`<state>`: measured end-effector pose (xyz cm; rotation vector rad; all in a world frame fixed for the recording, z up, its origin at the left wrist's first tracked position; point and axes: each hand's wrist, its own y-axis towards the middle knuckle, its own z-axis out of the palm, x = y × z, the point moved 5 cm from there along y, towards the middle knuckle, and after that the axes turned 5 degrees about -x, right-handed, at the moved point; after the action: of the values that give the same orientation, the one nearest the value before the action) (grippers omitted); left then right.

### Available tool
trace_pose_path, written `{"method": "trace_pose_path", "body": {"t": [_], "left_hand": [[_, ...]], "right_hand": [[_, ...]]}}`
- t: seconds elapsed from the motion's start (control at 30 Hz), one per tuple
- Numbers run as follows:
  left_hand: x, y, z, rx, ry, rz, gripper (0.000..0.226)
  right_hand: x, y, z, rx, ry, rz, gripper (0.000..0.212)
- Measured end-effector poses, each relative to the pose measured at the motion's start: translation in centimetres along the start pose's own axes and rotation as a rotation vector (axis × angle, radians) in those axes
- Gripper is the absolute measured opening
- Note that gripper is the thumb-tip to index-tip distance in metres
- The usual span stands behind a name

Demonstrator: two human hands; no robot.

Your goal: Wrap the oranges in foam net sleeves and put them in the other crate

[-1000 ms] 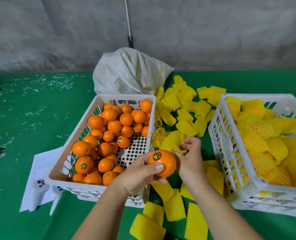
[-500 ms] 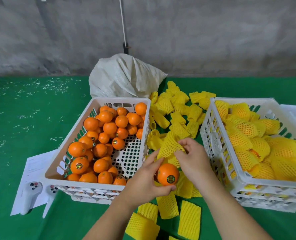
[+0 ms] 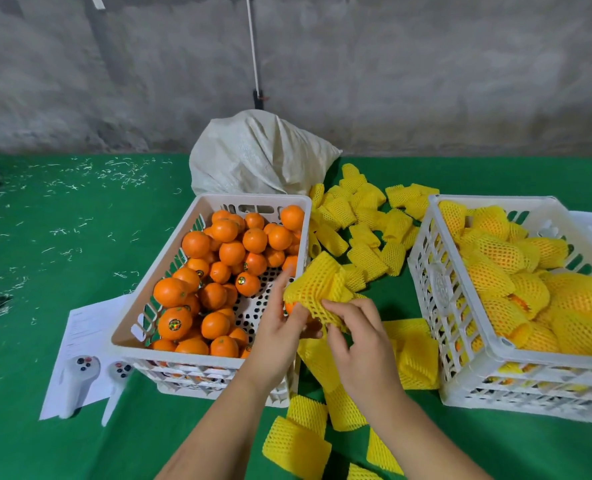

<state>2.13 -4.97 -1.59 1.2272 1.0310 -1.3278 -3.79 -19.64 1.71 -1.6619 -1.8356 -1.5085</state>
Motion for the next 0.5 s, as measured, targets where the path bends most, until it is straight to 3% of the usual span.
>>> {"method": "trace_pose_path", "body": {"t": [0.17, 0.37, 0.5], "left_hand": [[0.1, -0.3, 0.4, 0.161, 0.027, -0.044, 0.067], [0.1, 0.1, -0.6, -0.101, 0.01, 0.003, 0.04], [0.5, 0.3, -1.1, -0.216, 0.132, 0.043, 0.028]], "right_hand": [[-0.8, 1.9, 0.6, -0.013, -0.042, 0.091, 0.04], [0.0, 1.5, 0.8, 0.041, -0.118, -0.099, 0.037], [-0.2, 0.1, 1.6, 0.037, -0.078, -0.004, 0.033]]}}
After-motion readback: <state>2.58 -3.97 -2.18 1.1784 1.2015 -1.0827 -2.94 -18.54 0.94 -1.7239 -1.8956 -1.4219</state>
